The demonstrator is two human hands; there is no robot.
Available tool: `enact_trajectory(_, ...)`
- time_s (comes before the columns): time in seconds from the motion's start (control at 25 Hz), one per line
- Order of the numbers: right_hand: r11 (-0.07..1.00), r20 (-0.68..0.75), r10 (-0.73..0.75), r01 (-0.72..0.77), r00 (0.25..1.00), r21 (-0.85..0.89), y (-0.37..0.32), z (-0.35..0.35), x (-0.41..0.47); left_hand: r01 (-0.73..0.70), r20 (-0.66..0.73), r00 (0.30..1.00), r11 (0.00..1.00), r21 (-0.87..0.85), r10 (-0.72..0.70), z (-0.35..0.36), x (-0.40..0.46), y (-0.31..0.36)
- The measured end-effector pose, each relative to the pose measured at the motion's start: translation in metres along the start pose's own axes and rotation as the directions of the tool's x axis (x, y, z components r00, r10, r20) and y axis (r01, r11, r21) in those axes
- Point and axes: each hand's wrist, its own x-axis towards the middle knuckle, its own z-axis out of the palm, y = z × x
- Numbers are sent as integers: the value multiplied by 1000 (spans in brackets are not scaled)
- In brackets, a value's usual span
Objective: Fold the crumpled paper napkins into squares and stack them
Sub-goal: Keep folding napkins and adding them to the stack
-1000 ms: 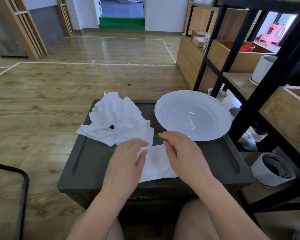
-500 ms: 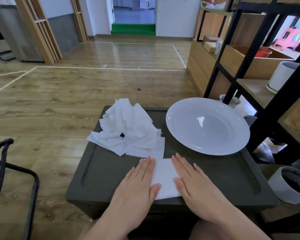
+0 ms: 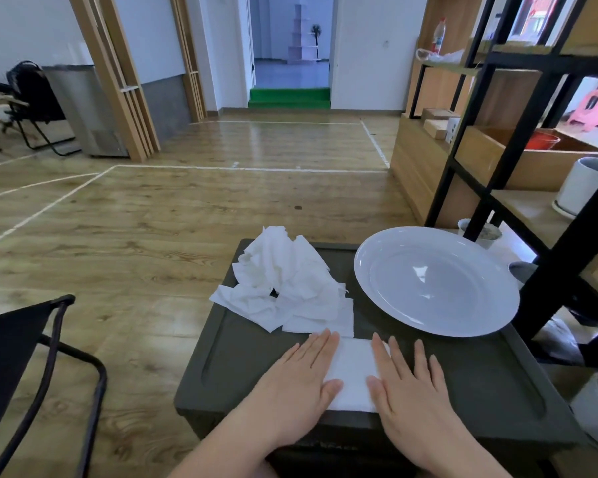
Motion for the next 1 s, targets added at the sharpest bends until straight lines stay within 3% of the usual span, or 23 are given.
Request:
enact_trajectory(0.08,1000,-21,6,-6,1000,-1,-3,-1,-2,-33,67,997,999,-40,36,-10,2,-5)
enact_trajectory(0.16,1000,-41,8,-7,999,29,-3,-3,-3,-21,-2,1000,990,-139,21,-26,11,-12)
enact_trajectory(0.24,994,-67,1,7,998,110,-2,-6,-4,-11,-306,951,991,-136,-31,-47,30,-23)
enact_trajectory(0.32,946,-114,-2,38,993,322,-3,-12,-8,118,-538,842,984,134,-28,-66,56,-43)
enact_trajectory(0.4,831,-193,39,76,980,552,-1,-18,-14,340,-478,867,866,366,-138,-78,80,-58)
enact_trajectory(0.44,777,-221,55,97,974,622,1,-19,-16,385,-420,886,817,429,-197,-78,89,-64)
enact_trajectory(0.56,727,-250,33,149,968,671,4,-15,-19,374,-326,917,784,496,-231,-75,109,-73)
enact_trajectory(0.68,662,-279,34,187,960,725,8,-13,-19,349,-367,914,793,499,-171,-75,115,-77)
enact_trajectory(0.76,619,-260,69,163,963,768,10,-14,-17,220,-503,864,921,323,-30,-72,107,-71)
enact_trajectory(0.84,600,-288,109,168,951,782,10,-18,-13,-40,-608,792,999,28,49,-73,88,-53)
enact_trajectory(0.92,589,-358,135,215,924,779,5,-30,-4,-167,-581,814,948,-272,-24,-73,67,-33)
enact_trajectory(1.0,495,-343,153,229,927,839,-4,-51,8,-189,-468,871,778,-600,-149,-74,50,-15)
